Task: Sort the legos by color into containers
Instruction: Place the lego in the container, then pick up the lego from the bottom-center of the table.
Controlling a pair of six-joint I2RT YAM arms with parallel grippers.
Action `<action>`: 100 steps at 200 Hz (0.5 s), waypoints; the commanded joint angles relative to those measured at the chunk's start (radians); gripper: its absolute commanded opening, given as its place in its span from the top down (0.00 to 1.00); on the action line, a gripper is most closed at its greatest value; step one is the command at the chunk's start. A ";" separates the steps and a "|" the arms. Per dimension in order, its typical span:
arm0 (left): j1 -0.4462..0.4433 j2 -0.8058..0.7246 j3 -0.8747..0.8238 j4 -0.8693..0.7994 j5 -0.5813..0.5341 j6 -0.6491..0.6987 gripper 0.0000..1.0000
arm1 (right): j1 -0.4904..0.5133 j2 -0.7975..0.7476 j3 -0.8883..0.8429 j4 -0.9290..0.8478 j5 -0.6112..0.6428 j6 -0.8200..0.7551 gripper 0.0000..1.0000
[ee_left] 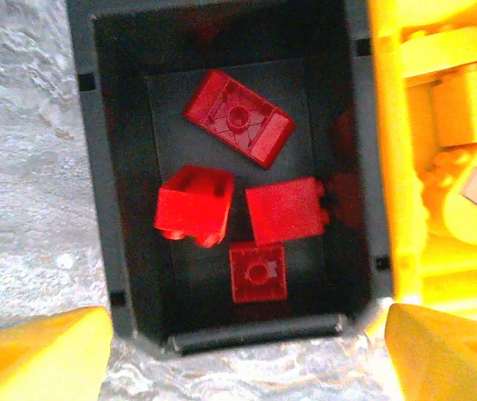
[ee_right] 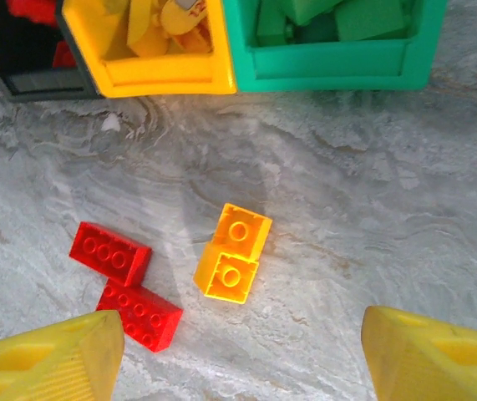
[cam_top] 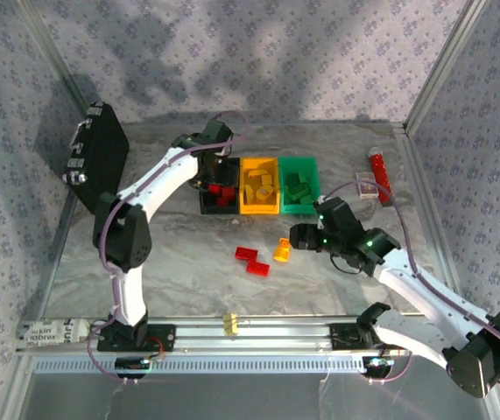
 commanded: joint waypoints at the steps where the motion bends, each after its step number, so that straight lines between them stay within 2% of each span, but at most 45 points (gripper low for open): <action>1: -0.020 -0.137 -0.028 0.007 0.018 -0.002 0.15 | 0.057 0.037 0.006 0.017 -0.004 -0.061 0.22; 21: -0.050 -0.242 -0.114 0.020 0.005 -0.010 0.15 | 0.137 0.091 0.023 0.019 0.022 -0.121 0.21; 51: -0.097 -0.437 -0.351 0.108 0.009 -0.061 0.15 | 0.236 0.209 0.045 0.041 0.007 -0.208 0.21; 100: -0.149 -0.753 -0.724 0.201 0.015 -0.190 0.15 | 0.307 0.414 0.129 0.071 -0.046 -0.295 0.19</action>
